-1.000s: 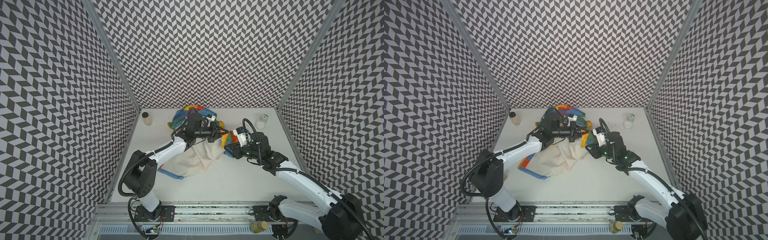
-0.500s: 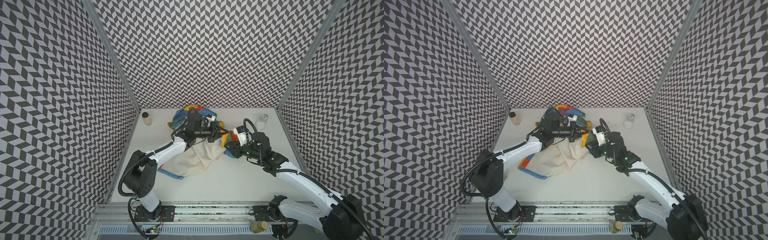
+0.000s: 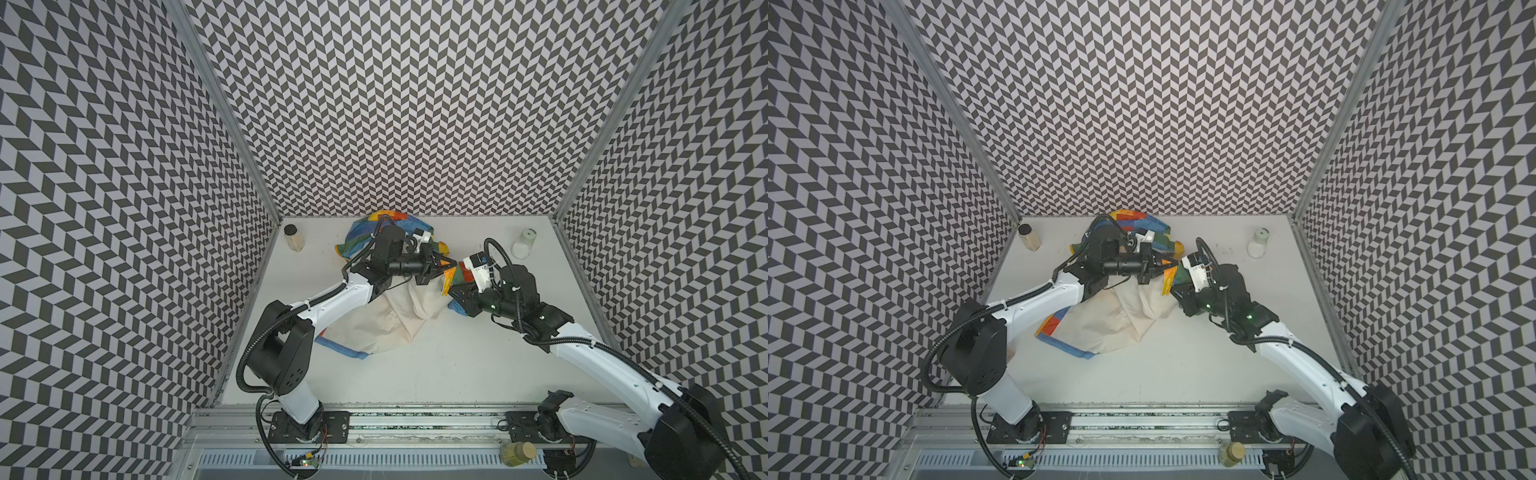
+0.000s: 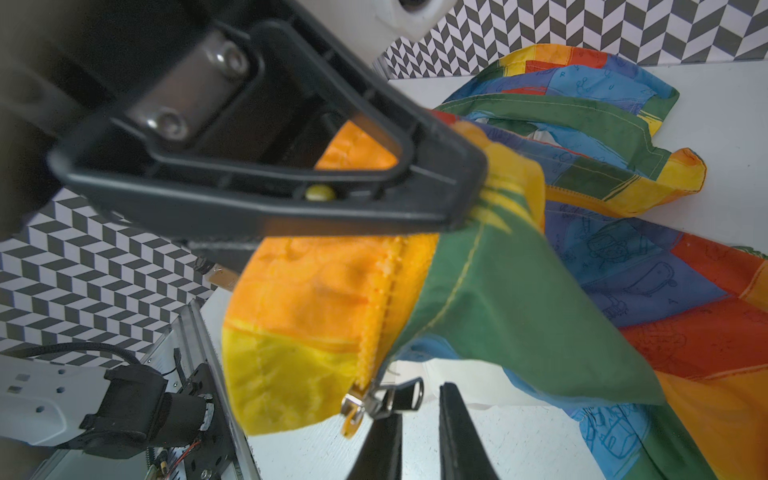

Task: Zip up the jacket

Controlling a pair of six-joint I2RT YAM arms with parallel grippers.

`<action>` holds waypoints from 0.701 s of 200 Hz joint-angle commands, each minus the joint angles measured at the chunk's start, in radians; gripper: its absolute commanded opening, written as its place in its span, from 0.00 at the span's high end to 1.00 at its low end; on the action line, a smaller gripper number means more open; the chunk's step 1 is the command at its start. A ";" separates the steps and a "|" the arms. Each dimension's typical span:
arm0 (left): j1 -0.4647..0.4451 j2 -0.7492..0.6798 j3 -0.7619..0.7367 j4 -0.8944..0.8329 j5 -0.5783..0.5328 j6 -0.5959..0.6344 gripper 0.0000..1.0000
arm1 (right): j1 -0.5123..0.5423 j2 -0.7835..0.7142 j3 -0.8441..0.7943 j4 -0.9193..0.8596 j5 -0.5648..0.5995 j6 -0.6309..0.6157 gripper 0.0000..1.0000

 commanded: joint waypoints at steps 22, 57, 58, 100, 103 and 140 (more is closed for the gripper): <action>-0.003 -0.021 0.038 0.041 0.023 -0.013 1.00 | 0.007 0.001 0.039 0.047 0.027 -0.026 0.85; -0.002 -0.018 0.036 0.041 0.020 -0.014 1.00 | 0.006 0.003 0.043 0.051 0.013 -0.027 0.87; -0.002 -0.018 0.036 0.041 0.021 -0.015 1.00 | 0.006 0.003 0.043 0.051 0.012 -0.027 0.88; -0.003 -0.016 0.041 0.041 0.020 -0.016 1.00 | 0.007 0.004 0.040 0.043 -0.015 -0.035 1.00; -0.003 -0.017 0.042 0.041 0.021 -0.016 1.00 | 0.007 0.005 0.040 0.043 -0.017 -0.035 1.00; -0.002 -0.015 0.054 0.041 0.021 -0.021 1.00 | 0.006 0.000 0.019 0.046 -0.021 -0.032 1.00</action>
